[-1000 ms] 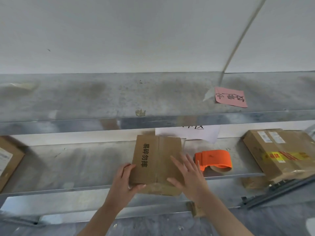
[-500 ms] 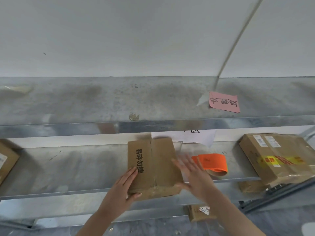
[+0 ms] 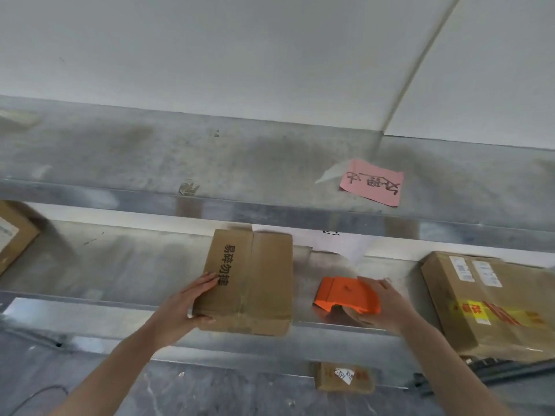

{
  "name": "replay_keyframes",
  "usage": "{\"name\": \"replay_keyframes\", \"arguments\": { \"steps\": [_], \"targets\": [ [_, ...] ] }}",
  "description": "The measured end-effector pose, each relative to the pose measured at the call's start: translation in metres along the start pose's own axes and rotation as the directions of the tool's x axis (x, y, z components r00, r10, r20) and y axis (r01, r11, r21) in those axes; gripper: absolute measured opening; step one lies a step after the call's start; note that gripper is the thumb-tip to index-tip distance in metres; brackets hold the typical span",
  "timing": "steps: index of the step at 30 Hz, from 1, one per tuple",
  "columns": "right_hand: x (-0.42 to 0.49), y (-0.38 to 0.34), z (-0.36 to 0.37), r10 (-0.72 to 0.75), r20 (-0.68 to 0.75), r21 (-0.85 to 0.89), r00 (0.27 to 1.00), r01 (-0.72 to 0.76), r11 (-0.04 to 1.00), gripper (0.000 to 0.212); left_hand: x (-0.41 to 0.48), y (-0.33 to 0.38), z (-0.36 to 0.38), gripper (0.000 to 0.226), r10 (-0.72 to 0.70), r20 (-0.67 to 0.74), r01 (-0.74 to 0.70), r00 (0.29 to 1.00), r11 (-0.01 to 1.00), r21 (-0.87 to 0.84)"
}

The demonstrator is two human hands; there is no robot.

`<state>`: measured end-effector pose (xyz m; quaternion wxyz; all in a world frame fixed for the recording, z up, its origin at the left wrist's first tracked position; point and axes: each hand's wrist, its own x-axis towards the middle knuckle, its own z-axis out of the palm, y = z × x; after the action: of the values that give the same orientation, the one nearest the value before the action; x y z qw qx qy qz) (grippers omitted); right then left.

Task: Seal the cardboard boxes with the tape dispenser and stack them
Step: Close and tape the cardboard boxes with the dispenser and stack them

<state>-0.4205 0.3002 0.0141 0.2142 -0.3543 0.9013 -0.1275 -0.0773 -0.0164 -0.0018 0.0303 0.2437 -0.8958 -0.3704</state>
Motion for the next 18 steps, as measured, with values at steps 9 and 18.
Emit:
{"name": "replay_keyframes", "arguments": {
  "steps": [9,18],
  "targets": [
    [-0.033,0.018,0.006,-0.016,-0.07,0.141,0.997,0.026,0.99,0.089,0.006,0.009,-0.001,0.083,0.043,-0.017,-0.041,0.999,0.992,0.121],
    [-0.077,0.01,0.033,0.122,-0.127,0.244,0.984,-0.088,0.966,0.075,0.003,0.008,0.001,0.079,0.056,0.01,-0.057,0.998,0.991,0.121]
  ]
}}
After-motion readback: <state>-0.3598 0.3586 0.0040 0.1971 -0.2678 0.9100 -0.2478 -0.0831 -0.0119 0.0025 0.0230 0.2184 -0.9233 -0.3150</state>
